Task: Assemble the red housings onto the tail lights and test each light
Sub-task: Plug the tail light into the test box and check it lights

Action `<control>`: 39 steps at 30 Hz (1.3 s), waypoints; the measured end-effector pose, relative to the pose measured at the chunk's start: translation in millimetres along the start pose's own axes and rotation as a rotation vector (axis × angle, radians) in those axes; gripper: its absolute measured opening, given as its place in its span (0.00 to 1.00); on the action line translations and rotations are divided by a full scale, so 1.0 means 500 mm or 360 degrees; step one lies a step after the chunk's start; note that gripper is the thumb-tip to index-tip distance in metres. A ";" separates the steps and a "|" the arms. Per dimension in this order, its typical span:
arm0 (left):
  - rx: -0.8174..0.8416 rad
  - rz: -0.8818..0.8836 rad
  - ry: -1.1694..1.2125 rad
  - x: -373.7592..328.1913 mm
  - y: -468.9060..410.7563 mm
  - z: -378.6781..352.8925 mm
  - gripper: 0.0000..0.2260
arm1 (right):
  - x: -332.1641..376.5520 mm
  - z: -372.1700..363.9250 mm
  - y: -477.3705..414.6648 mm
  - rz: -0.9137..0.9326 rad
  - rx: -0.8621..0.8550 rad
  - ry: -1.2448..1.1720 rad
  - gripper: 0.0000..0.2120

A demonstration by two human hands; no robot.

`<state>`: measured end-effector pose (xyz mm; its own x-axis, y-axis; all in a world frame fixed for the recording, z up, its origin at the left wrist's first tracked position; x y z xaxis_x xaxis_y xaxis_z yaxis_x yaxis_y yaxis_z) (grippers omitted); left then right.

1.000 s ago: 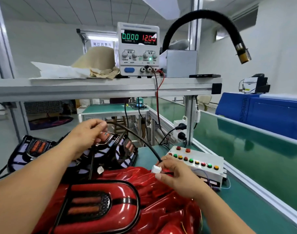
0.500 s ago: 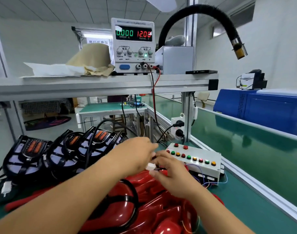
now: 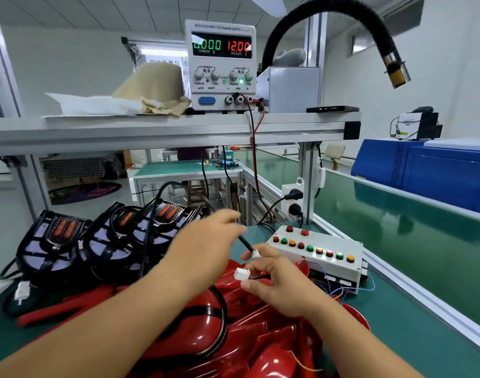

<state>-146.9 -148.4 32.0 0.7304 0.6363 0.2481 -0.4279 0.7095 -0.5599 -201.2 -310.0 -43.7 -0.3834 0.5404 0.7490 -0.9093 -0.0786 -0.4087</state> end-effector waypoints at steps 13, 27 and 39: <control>0.0473 -0.0023 -0.0175 0.035 -0.026 -0.047 0.18 | -0.010 0.007 0.010 0.0068 -0.0205 0.0021 0.07; 0.0271 0.0477 0.0710 0.042 -0.018 -0.042 0.12 | -0.005 0.014 0.016 0.0016 -0.0446 0.0289 0.07; 0.0226 0.0273 0.0691 0.028 -0.027 -0.048 0.07 | -0.011 0.017 0.021 0.0085 -0.0481 0.0152 0.16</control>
<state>-117.9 -156.4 24.1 0.7849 0.5838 -0.2079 -0.6076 0.6591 -0.4431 -210.1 -320.8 -47.8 -0.3991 0.6196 0.6759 -0.7936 0.1359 -0.5931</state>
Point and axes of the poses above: each hand's wrist, its own y-axis away from the middle knuckle, its own z-axis out of the back of the hand, x = y × z, the point moved 1 cm from there along -y, towards the middle knuckle, and after that the axes turned 13 degrees about -y, right-handed, at the moved point
